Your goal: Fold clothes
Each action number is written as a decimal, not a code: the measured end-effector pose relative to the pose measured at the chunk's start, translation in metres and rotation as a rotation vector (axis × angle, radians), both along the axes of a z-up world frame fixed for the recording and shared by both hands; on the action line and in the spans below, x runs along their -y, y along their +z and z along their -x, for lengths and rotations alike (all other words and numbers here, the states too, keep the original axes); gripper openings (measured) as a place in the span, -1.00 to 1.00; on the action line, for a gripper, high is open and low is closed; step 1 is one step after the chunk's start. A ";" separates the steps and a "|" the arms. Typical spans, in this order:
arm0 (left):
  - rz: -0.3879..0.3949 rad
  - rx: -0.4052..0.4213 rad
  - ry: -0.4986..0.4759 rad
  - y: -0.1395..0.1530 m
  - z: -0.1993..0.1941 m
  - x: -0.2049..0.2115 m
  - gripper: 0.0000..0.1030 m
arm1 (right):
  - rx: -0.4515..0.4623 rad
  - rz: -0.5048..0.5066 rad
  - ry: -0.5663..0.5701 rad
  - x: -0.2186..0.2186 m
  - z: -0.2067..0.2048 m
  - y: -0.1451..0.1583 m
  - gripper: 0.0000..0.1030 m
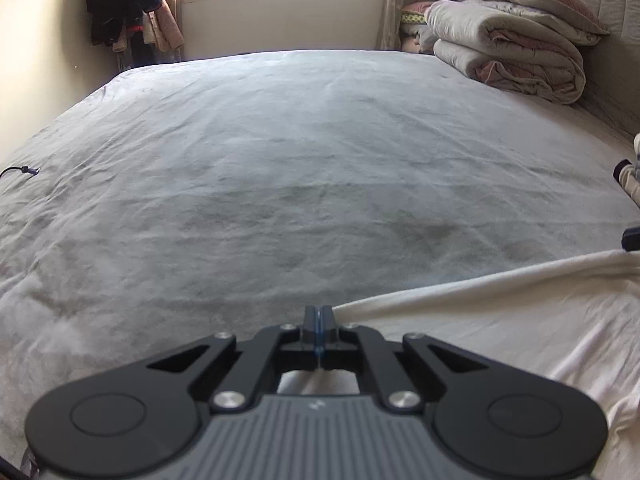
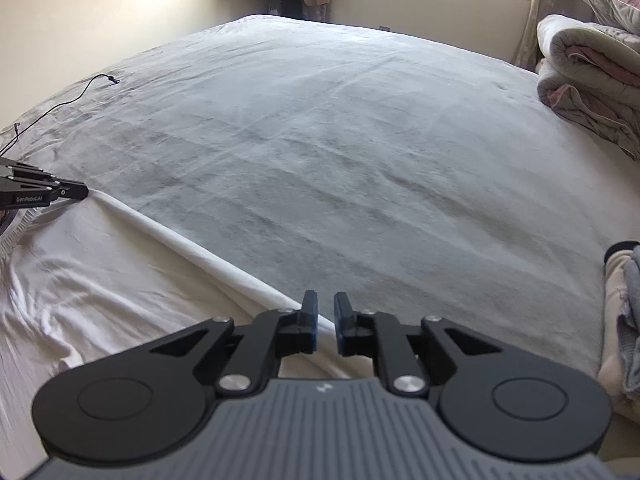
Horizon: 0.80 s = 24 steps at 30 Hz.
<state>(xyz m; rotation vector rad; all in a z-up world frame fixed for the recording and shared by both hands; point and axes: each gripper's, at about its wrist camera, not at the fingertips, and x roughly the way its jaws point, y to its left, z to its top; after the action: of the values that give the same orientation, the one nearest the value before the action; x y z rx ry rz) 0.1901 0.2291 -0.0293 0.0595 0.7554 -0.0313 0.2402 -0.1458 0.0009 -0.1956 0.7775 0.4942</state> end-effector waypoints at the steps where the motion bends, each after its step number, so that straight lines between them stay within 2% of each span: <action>1: -0.002 -0.003 -0.003 0.001 0.000 0.001 -0.97 | -0.009 -0.007 -0.018 0.009 -0.001 0.002 -0.44; 8: 0.024 -0.010 -0.042 0.008 -0.008 0.013 -0.92 | -0.078 -0.002 -0.089 0.054 -0.004 0.001 -0.41; 16: -0.019 -0.052 -0.168 0.006 -0.022 0.051 -0.87 | -0.091 0.068 -0.108 0.072 -0.004 -0.009 -0.41; 24: 0.008 -0.070 -0.267 0.008 -0.022 0.070 -0.64 | -0.127 0.073 -0.084 0.083 0.007 -0.016 -0.40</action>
<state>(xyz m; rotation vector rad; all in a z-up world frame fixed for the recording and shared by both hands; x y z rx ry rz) 0.2117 0.1591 -0.0214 0.1520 0.8136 -0.2915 0.2331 -0.2292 -0.0153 -0.1994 0.9253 0.4020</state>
